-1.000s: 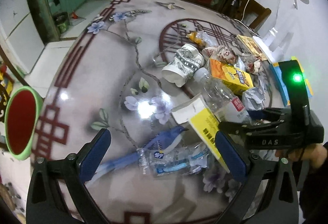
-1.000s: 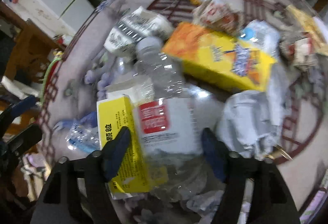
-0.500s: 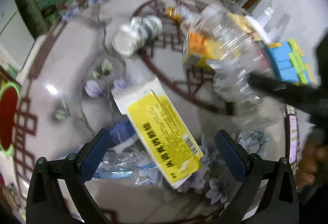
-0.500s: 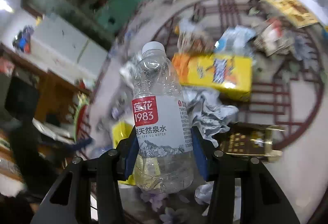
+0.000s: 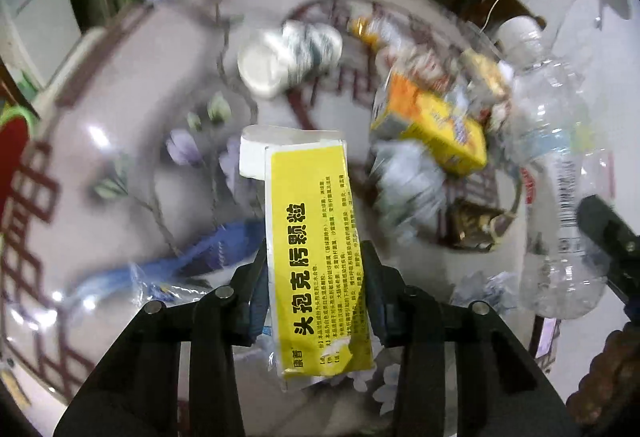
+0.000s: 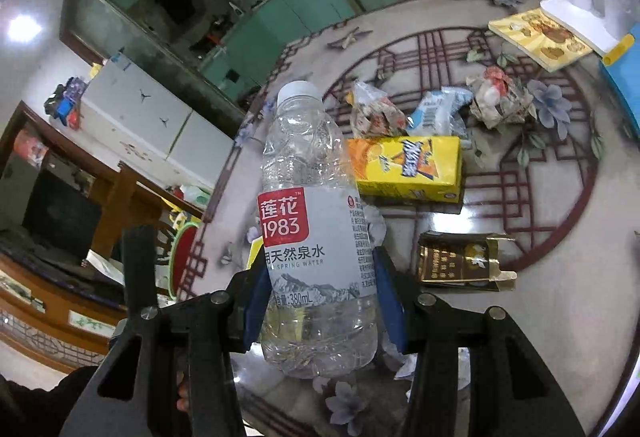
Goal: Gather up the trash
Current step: 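Carry the yellow packet and water bottle to the red bin and release both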
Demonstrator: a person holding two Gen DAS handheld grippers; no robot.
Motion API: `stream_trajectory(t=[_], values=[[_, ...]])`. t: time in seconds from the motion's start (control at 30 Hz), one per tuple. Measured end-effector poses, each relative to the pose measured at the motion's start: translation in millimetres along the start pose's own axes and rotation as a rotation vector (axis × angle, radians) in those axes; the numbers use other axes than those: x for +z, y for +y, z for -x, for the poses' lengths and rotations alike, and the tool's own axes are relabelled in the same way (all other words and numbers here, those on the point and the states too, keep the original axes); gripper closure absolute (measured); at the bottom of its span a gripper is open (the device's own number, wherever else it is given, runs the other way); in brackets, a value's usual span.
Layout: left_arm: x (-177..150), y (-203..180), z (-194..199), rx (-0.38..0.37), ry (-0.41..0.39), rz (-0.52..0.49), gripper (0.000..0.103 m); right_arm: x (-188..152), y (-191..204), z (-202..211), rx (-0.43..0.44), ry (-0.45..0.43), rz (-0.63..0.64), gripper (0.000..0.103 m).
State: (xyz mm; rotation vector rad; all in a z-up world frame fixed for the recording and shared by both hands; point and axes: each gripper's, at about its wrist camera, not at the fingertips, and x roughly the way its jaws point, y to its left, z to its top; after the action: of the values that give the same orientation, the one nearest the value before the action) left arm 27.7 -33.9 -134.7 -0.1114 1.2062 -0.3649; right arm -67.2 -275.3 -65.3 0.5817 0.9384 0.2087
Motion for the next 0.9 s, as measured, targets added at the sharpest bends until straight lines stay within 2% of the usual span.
stream_trajectory(t=[0.17,0.43,0.67,0.9], values=[[6,14,45,0.028,-0.120,-0.008,0.064,3,40,1,0.057,-0.021,0.078,0.056],[14,84,85,0.039,-0.218,0.093,0.064,5,114,-15,0.099,-0.043,0.152,0.056],[24,193,114,0.104,-0.270,0.182,0.064,2,202,-66,0.101,-0.015,0.207,0.056],[17,301,122,0.197,-0.257,0.292,0.064,-16,291,-158,0.137,0.094,0.283,0.056]])
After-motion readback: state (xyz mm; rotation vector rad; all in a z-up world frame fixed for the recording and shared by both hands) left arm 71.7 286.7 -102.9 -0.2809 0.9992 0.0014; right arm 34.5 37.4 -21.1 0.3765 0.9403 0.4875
